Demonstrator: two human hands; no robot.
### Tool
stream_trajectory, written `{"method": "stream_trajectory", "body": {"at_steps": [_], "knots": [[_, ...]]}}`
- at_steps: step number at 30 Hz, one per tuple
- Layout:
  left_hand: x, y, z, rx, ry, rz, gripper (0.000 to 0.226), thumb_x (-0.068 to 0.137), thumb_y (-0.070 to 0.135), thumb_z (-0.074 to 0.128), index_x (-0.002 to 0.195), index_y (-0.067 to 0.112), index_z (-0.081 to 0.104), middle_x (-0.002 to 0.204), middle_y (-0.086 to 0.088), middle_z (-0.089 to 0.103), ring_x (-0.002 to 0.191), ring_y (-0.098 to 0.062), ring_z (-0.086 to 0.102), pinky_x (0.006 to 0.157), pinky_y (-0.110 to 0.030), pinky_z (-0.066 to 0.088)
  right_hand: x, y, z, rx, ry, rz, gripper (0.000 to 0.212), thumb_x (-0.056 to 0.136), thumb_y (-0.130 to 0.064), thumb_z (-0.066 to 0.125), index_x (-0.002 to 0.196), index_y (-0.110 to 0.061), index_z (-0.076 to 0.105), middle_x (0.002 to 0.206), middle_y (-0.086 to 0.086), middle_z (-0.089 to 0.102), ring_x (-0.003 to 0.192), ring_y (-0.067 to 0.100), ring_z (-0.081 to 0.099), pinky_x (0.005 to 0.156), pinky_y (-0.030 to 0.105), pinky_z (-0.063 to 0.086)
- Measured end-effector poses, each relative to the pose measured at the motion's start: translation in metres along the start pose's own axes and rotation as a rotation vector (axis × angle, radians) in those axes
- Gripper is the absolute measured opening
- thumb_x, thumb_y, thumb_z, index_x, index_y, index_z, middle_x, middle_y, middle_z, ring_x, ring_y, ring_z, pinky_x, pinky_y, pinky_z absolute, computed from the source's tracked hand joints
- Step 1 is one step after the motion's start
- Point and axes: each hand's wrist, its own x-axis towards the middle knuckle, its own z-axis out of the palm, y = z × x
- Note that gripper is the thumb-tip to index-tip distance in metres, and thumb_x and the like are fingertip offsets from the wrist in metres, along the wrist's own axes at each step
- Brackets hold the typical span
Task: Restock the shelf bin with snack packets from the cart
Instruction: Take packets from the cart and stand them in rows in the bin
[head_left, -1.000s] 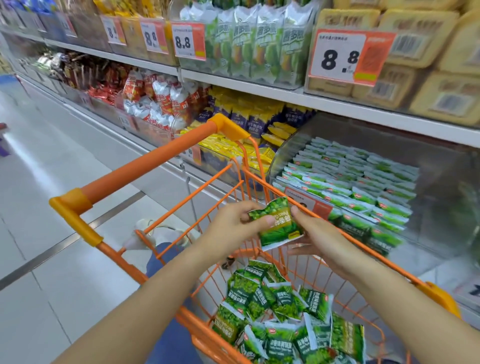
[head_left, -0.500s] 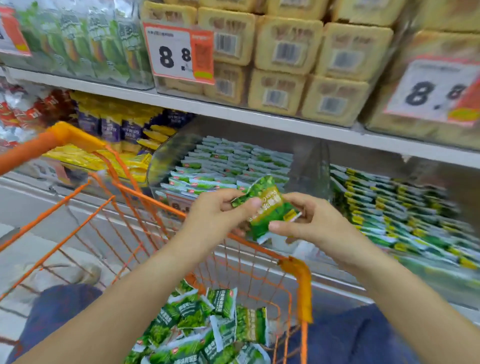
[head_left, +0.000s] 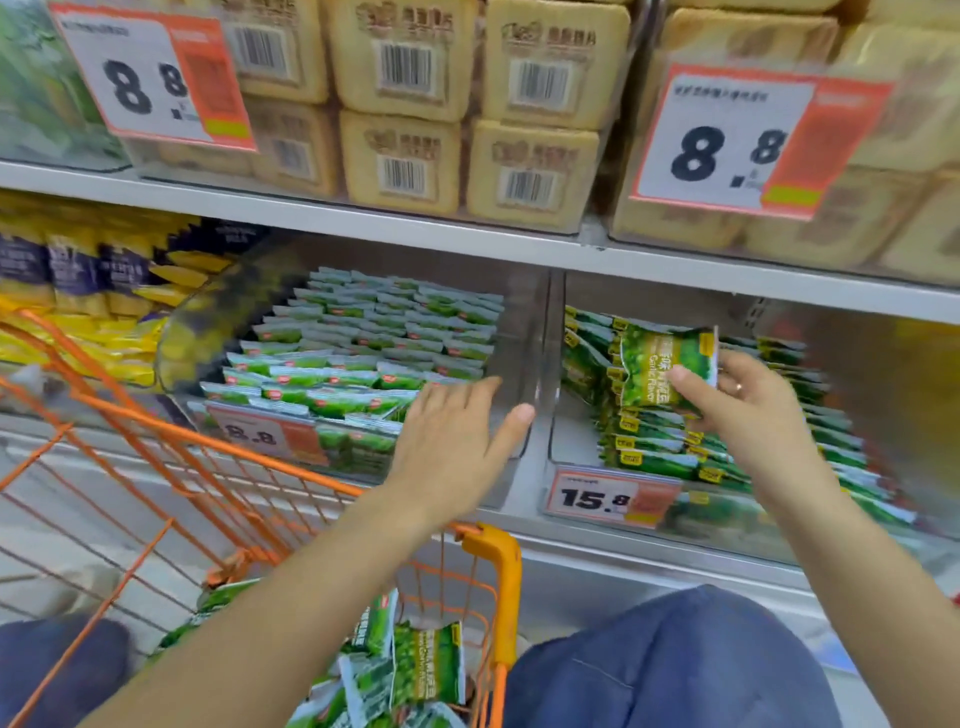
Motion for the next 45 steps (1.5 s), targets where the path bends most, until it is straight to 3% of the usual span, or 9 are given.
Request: {"method": "stream_trajectory", "body": {"at_steps": [3, 11, 15, 21, 27, 30, 37, 41, 45], "knots": [[0.001, -0.003, 0.010, 0.096, -0.037, -0.028, 0.089, 0.084, 0.068, -0.007, 0.147, 0.020, 0.032, 0.144, -0.003, 0.047, 0.134, -0.022, 0.036, 0.113, -0.034, 0.015, 0.033, 0.002, 0.007, -0.278, -0.026, -0.006, 0.042, 0.082, -0.049, 0.066, 0.105, -0.014, 0.065, 0.096, 0.018, 0.067, 0.087, 0.034, 0.063, 0.076, 0.043, 0.050], [0.001, -0.005, 0.014, 0.070, -0.034, -0.027, 0.091, 0.082, 0.069, -0.008, 0.149, 0.020, 0.029, 0.146, -0.001, 0.045, 0.134, -0.020, 0.038, 0.106, -0.033, 0.027, 0.099, -0.001, 0.077, -1.032, -0.248, -0.107, 0.044, 0.094, -0.043, 0.053, 0.130, -0.018, 0.053, 0.130, 0.010, 0.058, 0.113, 0.031, 0.056, 0.089, 0.036, 0.047], [0.002, -0.005, 0.015, 0.064, -0.026, -0.021, 0.095, 0.078, 0.069, -0.012, 0.149, 0.020, 0.027, 0.146, -0.001, 0.045, 0.134, -0.020, 0.038, 0.104, -0.034, 0.028, 0.111, 0.016, 0.090, -1.132, -0.143, -0.217, 0.041, 0.093, -0.035, 0.055, 0.133, -0.022, 0.053, 0.136, 0.013, 0.046, 0.126, 0.033, 0.043, 0.101, 0.040, 0.037], [0.002, -0.005, 0.016, 0.071, -0.025, -0.014, 0.096, 0.076, 0.067, -0.015, 0.150, 0.020, 0.025, 0.145, -0.001, 0.046, 0.132, -0.020, 0.039, 0.102, -0.033, 0.029, 0.109, 0.026, 0.099, -1.445, -0.277, -0.193, 0.042, 0.090, -0.039, 0.058, 0.130, -0.028, 0.051, 0.133, 0.005, 0.053, 0.130, 0.029, 0.037, 0.104, 0.043, 0.029], [0.002, -0.005, 0.016, 0.076, -0.026, 0.000, 0.095, 0.077, 0.067, -0.016, 0.149, 0.022, 0.027, 0.139, 0.001, 0.052, 0.129, -0.020, 0.042, 0.101, -0.034, 0.030, 0.124, 0.029, 0.098, -1.578, -0.225, -0.448, 0.026, 0.087, -0.030, 0.061, 0.112, -0.026, 0.063, 0.109, -0.001, 0.064, 0.117, 0.024, 0.046, 0.104, 0.040, 0.028], [0.002, -0.005, 0.016, 0.069, -0.047, 0.001, 0.089, 0.082, 0.067, -0.011, 0.148, 0.022, 0.027, 0.136, 0.002, 0.055, 0.128, -0.020, 0.042, 0.100, -0.035, 0.030, 0.130, 0.035, 0.093, -1.526, -0.241, -0.546, 0.030, 0.087, -0.037, 0.061, 0.116, -0.028, 0.063, 0.111, -0.001, 0.065, 0.116, 0.024, 0.047, 0.102, 0.037, 0.029], [0.003, -0.004, 0.016, 0.044, -0.059, -0.011, 0.080, 0.086, 0.061, -0.002, 0.147, 0.022, 0.030, 0.133, 0.002, 0.057, 0.126, -0.022, 0.043, 0.100, -0.036, 0.030, 0.122, 0.038, 0.095, -1.204, -0.103, -0.360, 0.048, 0.082, -0.032, 0.070, 0.124, -0.018, 0.052, 0.122, 0.009, 0.056, 0.118, 0.030, 0.047, 0.099, 0.041, 0.037], [0.002, -0.004, 0.016, 0.047, -0.054, -0.010, 0.079, 0.086, 0.061, -0.002, 0.146, 0.023, 0.032, 0.132, 0.002, 0.058, 0.125, -0.021, 0.044, 0.099, -0.035, 0.030, 0.121, 0.036, 0.089, -1.165, -0.053, -0.173, 0.071, 0.077, -0.045, 0.074, 0.131, -0.010, 0.044, 0.129, 0.014, 0.051, 0.122, 0.033, 0.045, 0.097, 0.042, 0.040], [0.002, -0.004, 0.016, 0.056, -0.057, -0.012, 0.079, 0.086, 0.062, -0.002, 0.143, 0.023, 0.036, 0.128, 0.002, 0.060, 0.123, -0.021, 0.046, 0.097, -0.034, 0.031, 0.120, 0.034, 0.088, -1.130, -0.094, -0.038, 0.074, 0.075, -0.057, 0.070, 0.128, -0.012, 0.045, 0.120, 0.011, 0.059, 0.113, 0.031, 0.055, 0.086, 0.038, 0.047]]}}
